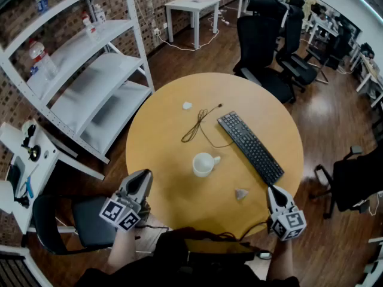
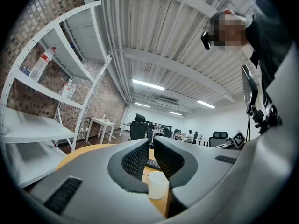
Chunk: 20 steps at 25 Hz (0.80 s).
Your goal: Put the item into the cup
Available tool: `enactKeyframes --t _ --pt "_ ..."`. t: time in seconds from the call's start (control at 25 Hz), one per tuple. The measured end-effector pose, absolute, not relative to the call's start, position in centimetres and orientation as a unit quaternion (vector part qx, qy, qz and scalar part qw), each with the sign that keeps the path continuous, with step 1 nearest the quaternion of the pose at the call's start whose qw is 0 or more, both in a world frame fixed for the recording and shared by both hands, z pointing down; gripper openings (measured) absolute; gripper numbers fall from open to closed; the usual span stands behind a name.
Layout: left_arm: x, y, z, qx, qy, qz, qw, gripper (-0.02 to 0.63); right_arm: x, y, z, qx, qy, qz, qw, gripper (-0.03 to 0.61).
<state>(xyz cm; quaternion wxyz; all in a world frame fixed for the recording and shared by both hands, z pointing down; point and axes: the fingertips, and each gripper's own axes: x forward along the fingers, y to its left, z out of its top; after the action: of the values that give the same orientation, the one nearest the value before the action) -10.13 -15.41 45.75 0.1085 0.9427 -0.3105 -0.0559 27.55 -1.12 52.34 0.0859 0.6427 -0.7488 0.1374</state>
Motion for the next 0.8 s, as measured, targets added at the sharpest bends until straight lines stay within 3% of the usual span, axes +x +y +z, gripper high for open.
enactKeyframes --t 0.16,0.36,0.8 --pt "-9.8 -15.1 46.2 0.943 -0.310 -0.048 0.109 0.035 25.8 -1.7 56.2 0.605 -0.762 0.153 0.172 0.163" --pt "-10.1 -14.9 46.4 0.942 -0.315 -0.031 0.109 0.035 23.0 -2.3 62.1 0.506 -0.791 0.139 0.314 0.259" --pt "-12.2 -12.4 47.2 0.923 -0.366 -0.006 0.117 0.035 22.6 -2.8 71.8 0.296 -0.812 0.123 0.488 0.262"
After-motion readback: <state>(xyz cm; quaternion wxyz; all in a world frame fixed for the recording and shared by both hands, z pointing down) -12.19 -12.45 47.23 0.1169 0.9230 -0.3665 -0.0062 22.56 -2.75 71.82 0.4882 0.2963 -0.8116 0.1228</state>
